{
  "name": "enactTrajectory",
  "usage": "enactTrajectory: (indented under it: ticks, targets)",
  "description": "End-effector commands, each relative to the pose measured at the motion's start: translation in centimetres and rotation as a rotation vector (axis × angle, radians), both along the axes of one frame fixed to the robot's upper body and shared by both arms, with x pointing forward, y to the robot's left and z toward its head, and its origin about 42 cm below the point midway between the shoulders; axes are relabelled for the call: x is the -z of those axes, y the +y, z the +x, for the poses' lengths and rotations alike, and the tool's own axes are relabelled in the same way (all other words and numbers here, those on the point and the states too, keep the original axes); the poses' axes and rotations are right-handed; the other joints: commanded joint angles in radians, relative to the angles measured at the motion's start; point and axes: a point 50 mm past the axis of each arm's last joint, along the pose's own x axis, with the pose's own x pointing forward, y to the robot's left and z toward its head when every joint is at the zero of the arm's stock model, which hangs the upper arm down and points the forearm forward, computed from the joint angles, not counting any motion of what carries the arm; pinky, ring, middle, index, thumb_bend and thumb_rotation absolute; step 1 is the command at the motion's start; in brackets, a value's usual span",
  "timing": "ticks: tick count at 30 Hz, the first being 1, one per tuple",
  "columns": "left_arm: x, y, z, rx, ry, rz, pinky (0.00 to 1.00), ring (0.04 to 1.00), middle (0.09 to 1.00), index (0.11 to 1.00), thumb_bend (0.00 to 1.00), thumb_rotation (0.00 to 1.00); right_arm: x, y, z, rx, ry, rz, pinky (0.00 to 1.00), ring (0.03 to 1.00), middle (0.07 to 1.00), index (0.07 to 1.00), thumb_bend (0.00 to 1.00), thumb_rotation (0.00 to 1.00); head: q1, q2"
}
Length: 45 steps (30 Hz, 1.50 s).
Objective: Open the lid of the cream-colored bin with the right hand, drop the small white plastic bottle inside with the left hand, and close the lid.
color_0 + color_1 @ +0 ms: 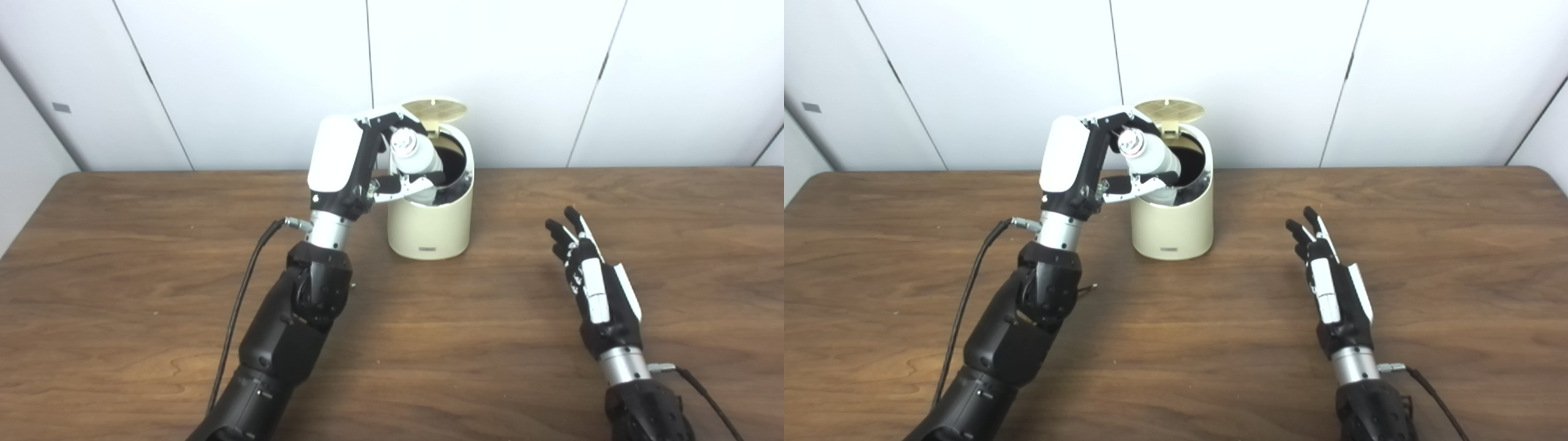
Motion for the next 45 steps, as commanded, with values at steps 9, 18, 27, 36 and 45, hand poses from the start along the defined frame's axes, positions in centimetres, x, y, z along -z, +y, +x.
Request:
enactTrajectory:
  ticks: [9,18,27,36,45]
  targets:
    - [-1.7,-0.1,0.5,0.011,0.075,0.078,0.36,0.440,0.464,0.510,0.51,0.00,1.2,1.0,-0.9,-0.009,0.041,0.037,0.95,0.948,0.893,0.966,0.62,1.00,0.001,0.002]
    - [-2.6,-0.1,0.3,0.000,0.090,0.145,0.60,0.648,0.677,0.671,1.00,0.22,1.3,0.8,-0.9,-0.006,0.036,0.034,0.95,0.944,0.884,0.965,0.64,1.00,0.006,0.003]
    - [-3.1,-0.1,-0.1,0.045,0.071,0.074,0.53,0.584,0.636,0.648,1.00,0.20,1.6,0.5,-0.8,-0.004,0.041,0.026,0.96,0.940,0.878,0.968,0.62,1.00,0.013,0.007]
    - [-3.5,0.2,-0.9,0.060,-0.044,-0.001,0.45,0.507,0.571,0.606,1.00,0.14,1.9,0.1,-0.9,-0.004,0.058,0.036,0.97,0.949,0.882,0.972,0.62,1.00,0.020,0.005]
    - [-4.3,1.9,-2.7,0.022,-0.080,-0.065,0.41,0.461,0.541,0.582,1.00,0.15,2.0,-0.2,-0.9,-0.001,0.066,0.038,0.98,0.951,0.883,0.972,0.62,1.00,0.025,0.005]
